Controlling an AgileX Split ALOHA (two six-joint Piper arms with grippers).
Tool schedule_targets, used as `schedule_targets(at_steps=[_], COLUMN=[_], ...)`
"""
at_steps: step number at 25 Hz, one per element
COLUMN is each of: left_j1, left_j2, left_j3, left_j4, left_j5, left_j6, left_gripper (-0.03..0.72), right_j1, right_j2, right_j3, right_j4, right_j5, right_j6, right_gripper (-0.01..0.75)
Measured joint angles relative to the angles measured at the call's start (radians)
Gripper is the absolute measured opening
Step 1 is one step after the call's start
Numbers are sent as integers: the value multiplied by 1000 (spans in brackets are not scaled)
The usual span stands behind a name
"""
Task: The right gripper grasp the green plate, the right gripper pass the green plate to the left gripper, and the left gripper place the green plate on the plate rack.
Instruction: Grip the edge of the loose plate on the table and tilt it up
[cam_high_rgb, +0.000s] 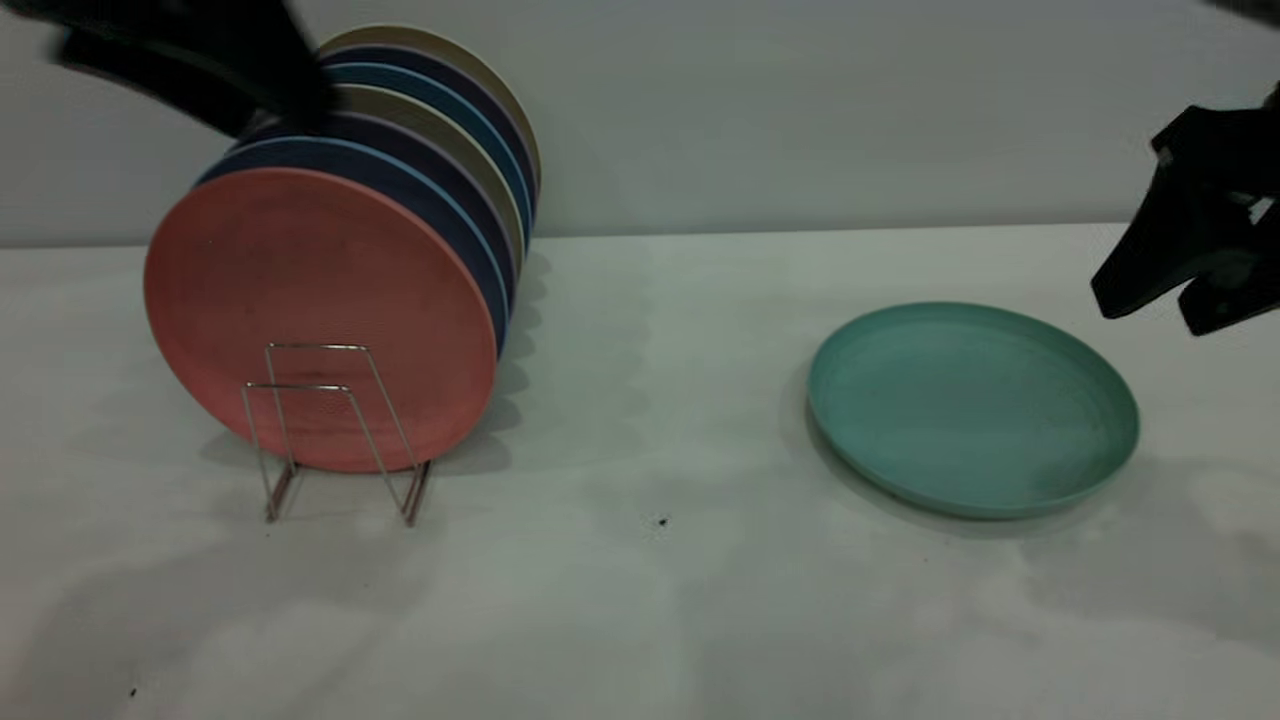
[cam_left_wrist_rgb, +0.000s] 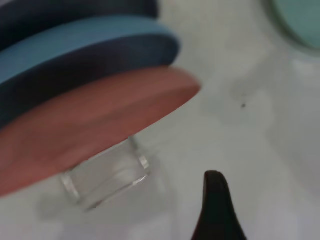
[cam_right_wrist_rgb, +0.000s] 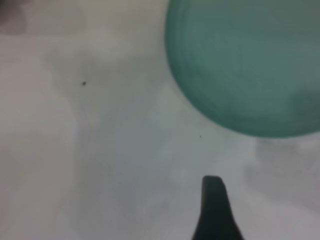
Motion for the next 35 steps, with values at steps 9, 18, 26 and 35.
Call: schedule_targets(at_steps=[9, 18, 26, 35], left_j1=[-147, -155, -158, -158], left_j2=[210, 240, 240, 240], left_j3=[-23, -28, -28, -28], left_j4=[-53, -117, -136, -136], left_j5=[-137, -139, -135, -135], left_j6=[0, 0, 0, 0], left_gripper=[540, 539, 538, 538], right_j1=[-163, -268, -268, -243], right_j2=[285, 534, 652, 716], right_j3=[-189, -352, -446, -454], right_j4=[129, 192, 231, 337], right_j5=[118, 177, 209, 205], right_j6=[-115, -185, -212, -294], right_gripper=[548, 531, 492, 448])
